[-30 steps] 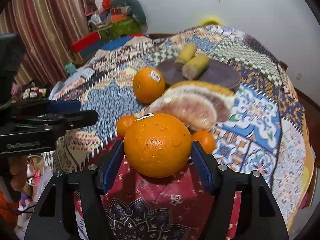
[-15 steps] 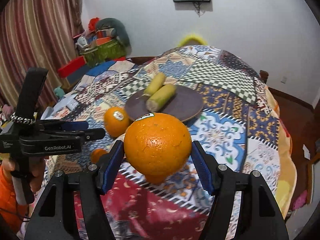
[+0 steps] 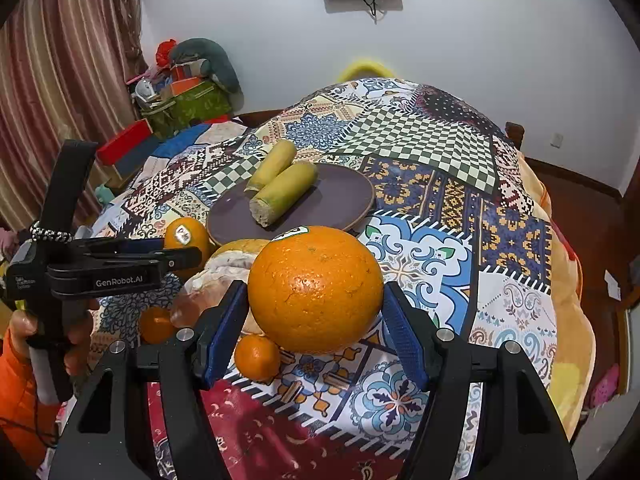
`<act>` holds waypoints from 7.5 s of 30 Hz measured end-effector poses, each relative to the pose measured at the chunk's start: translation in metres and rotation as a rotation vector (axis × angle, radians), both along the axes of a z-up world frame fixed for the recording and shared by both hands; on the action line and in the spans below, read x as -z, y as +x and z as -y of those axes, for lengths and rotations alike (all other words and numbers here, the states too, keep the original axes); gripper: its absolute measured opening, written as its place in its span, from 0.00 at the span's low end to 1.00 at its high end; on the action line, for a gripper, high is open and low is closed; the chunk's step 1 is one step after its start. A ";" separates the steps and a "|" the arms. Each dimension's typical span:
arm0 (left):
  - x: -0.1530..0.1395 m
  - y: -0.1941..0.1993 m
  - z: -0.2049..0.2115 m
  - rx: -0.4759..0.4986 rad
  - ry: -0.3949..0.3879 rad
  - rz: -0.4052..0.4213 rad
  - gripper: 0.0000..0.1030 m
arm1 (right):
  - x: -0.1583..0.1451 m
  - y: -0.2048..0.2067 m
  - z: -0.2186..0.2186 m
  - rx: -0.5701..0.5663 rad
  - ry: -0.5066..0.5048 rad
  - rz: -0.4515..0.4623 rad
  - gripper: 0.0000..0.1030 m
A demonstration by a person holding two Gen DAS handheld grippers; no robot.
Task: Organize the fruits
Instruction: 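Grasp the large orange with the right tool while the left tool grasps the Dole-sticker orange, then lower the right tool's orange onto the plate while the left tool places the Dole orange, then grasp the pomelo segment with the right tool while the left tool moves toward a tangerine, then lift the pomelo segment with the right tool while the left tool grasps a small tangerine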
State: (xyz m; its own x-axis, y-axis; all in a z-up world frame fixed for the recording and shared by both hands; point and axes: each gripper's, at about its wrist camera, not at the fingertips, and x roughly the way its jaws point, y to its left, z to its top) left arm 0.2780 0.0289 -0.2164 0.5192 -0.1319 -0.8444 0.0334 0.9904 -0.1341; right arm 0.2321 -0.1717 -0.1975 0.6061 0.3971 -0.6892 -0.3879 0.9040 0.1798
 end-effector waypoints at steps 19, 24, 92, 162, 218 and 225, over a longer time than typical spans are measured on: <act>-0.012 -0.002 -0.005 0.006 0.013 0.077 0.58 | -0.004 0.019 0.008 0.028 0.013 0.019 0.63; -0.028 0.002 -0.007 0.000 -0.001 0.121 0.58 | -0.010 0.032 0.006 0.034 0.015 0.043 0.63; -0.044 0.041 0.015 0.070 0.052 0.136 0.59 | -0.014 0.103 -0.042 -0.051 -0.120 0.054 0.69; -0.023 -0.062 -0.045 -0.097 0.084 0.064 0.59 | 0.000 0.000 -0.063 -0.240 0.094 -0.062 0.28; -0.041 -0.084 -0.054 -0.102 0.044 0.115 0.59 | -0.021 0.009 -0.090 -0.228 0.041 -0.042 0.26; -0.045 -0.079 -0.030 -0.050 0.035 0.112 0.59 | -0.038 0.000 -0.038 -0.119 0.032 0.023 0.26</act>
State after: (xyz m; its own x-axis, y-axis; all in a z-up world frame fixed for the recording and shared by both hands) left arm 0.1994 0.0584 -0.1713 0.6154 -0.0746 -0.7846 -0.0036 0.9952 -0.0975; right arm 0.2324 -0.1332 -0.1598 0.5687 0.4892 -0.6613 -0.4968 0.8450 0.1979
